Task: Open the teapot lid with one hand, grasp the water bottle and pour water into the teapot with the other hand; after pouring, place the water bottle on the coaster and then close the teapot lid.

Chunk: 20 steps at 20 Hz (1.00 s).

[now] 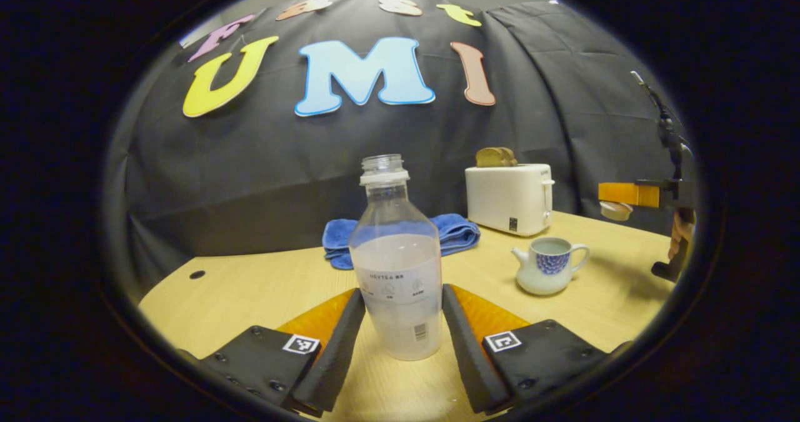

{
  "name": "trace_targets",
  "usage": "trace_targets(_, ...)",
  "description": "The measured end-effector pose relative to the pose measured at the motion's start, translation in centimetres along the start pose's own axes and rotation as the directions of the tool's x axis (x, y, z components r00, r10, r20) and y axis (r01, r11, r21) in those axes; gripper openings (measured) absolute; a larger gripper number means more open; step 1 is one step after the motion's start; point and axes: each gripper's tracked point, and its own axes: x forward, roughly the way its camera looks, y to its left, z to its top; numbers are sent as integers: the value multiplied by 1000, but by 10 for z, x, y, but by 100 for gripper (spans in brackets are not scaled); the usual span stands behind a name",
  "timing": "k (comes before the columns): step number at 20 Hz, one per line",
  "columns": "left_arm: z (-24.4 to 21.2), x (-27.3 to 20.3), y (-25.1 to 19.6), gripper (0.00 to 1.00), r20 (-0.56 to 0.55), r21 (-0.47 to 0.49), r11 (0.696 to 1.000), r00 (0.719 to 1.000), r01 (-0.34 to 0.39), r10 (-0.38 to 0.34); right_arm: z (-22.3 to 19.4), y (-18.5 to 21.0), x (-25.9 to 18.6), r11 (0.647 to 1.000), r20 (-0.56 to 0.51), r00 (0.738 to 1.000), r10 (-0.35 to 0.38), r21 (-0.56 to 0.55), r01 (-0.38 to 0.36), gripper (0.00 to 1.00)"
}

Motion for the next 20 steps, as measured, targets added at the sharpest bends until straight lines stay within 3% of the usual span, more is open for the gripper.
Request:
trace_targets(4,7,4,-6,80,-23,108,994,1000,22,-19,1,4,-1,1000,5,1000,17,5,-17,6)
trace_targets(8,29,9,-22,78,-55,307,950,997,60,-45,5,1,-3,999,9,1000,29,37,-29,6)
trace_targets(14,38,30,-41,78,-160,615,775,985,146,-58,9,-7,-1,997,19,999,27,68,-28,6)
trace_targets(20,25,43,-59,79,-285,775,575,957,263,-55,15,-24,-2,992,29,1000,12,123,-16,6)
